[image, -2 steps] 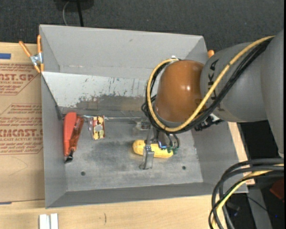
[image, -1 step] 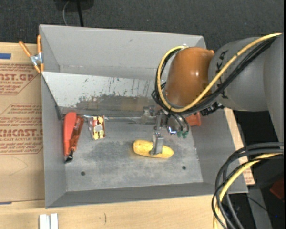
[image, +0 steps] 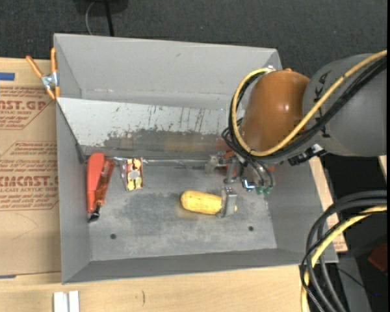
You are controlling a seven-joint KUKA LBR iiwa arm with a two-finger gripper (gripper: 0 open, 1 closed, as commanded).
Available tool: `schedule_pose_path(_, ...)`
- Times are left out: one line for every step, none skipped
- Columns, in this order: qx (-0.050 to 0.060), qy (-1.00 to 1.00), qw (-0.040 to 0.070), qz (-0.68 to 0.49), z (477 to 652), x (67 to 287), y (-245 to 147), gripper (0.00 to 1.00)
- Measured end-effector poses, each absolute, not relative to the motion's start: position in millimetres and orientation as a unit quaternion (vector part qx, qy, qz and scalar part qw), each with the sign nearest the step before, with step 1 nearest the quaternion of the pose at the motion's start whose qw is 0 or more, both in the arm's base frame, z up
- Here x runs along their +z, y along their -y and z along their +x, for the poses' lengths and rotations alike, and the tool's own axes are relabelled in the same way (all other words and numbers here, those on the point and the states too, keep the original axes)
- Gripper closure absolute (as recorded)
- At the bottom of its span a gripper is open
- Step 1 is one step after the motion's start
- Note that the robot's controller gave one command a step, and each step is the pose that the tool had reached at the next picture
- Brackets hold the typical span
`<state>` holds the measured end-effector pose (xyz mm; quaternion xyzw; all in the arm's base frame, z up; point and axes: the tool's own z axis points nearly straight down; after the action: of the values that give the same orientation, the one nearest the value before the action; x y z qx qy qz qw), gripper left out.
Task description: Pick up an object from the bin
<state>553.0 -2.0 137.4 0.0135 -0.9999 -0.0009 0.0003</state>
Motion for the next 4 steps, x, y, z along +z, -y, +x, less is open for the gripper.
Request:
schedule_pose_path(-0.001,0.999,-0.003,-0.050,548.7,77.8,-0.6,0.00)
schedule_pose_path(-0.001,1.000,-0.007,-0.022,549.8,54.3,0.2,1.00)
schedule_pose_path(-0.001,1.000,-0.005,-0.018,549.1,55.5,0.7,1.00)
schedule_pose_path(-0.001,1.000,-0.004,-0.017,548.3,60.4,0.7,1.00)
